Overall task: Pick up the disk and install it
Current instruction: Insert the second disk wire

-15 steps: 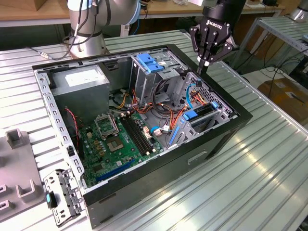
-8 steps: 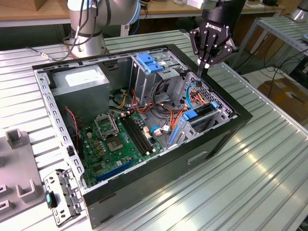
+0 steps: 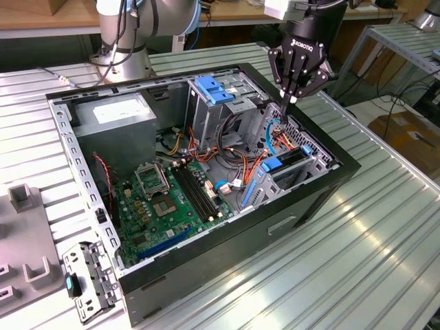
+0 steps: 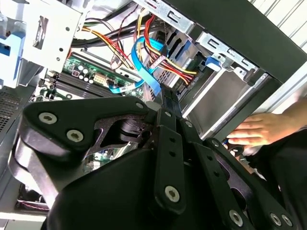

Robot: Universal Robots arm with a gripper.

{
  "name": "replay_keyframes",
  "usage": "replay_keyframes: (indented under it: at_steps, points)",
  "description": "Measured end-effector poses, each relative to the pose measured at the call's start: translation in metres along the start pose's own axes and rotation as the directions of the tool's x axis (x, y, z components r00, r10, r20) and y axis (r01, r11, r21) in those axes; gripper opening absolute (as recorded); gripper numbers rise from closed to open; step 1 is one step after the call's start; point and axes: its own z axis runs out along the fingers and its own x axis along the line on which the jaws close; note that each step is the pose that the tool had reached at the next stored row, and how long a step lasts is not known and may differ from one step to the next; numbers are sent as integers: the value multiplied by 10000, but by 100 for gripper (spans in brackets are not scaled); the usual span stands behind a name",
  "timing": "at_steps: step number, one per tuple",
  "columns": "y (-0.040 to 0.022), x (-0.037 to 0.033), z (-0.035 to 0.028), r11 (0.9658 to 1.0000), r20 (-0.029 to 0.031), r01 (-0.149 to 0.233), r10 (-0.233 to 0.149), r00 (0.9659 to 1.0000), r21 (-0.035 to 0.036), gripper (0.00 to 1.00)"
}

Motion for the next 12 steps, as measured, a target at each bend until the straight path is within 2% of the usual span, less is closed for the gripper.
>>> replay_keyframes:
  at_steps: [3, 10, 11, 12]
  points:
    - [-2, -25, 32, 10000, -73, 4, -4, 10000, -36, 11]
    - [-4, -45, 62, 10000, -83, 6, -7, 10000, -49, 11]
    - [-5, -45, 61, 10000, -87, 6, -7, 10000, -49, 11]
    - [-5, -45, 62, 10000, -90, 6, -6, 10000, -49, 17]
